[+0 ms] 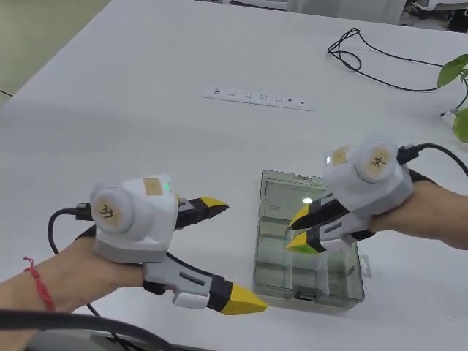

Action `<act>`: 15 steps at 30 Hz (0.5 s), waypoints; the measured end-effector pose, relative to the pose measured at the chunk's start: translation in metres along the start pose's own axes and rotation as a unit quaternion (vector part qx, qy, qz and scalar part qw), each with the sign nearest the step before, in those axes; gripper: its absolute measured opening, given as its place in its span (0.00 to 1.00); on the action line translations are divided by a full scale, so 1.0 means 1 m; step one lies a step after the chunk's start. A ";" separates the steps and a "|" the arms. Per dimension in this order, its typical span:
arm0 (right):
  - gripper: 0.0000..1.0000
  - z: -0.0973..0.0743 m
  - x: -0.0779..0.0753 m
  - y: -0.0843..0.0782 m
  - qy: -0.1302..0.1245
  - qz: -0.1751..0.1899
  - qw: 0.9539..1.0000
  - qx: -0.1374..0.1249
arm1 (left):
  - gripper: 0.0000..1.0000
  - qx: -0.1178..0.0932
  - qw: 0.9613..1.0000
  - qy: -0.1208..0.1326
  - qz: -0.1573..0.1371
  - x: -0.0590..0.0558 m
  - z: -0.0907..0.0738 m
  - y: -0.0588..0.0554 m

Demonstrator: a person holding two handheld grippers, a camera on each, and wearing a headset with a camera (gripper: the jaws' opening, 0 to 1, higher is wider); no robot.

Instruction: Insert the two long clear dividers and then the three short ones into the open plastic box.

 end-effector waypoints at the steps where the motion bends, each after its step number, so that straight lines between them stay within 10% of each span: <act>1: 0.27 -0.007 0.000 -0.002 -0.003 0.003 1.000 -0.005 | 1.00 0.000 1.000 0.000 0.000 0.000 0.000 0.000; 15: 0.38 -0.054 0.014 -0.038 -0.032 0.027 0.999 -0.015 | 1.00 0.006 1.000 0.010 -0.005 0.000 -0.002 0.001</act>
Point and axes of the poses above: the centre of the closed fingertips' face, and the gripper's own axes: z roughly forward along the fingers, x roughly to its left, y roughly out of its top, the point moved 9 cm from there along -z, roughly backward along the fingers, and after that the axes turned 3 degrees about -z, right-handed, at the moved point
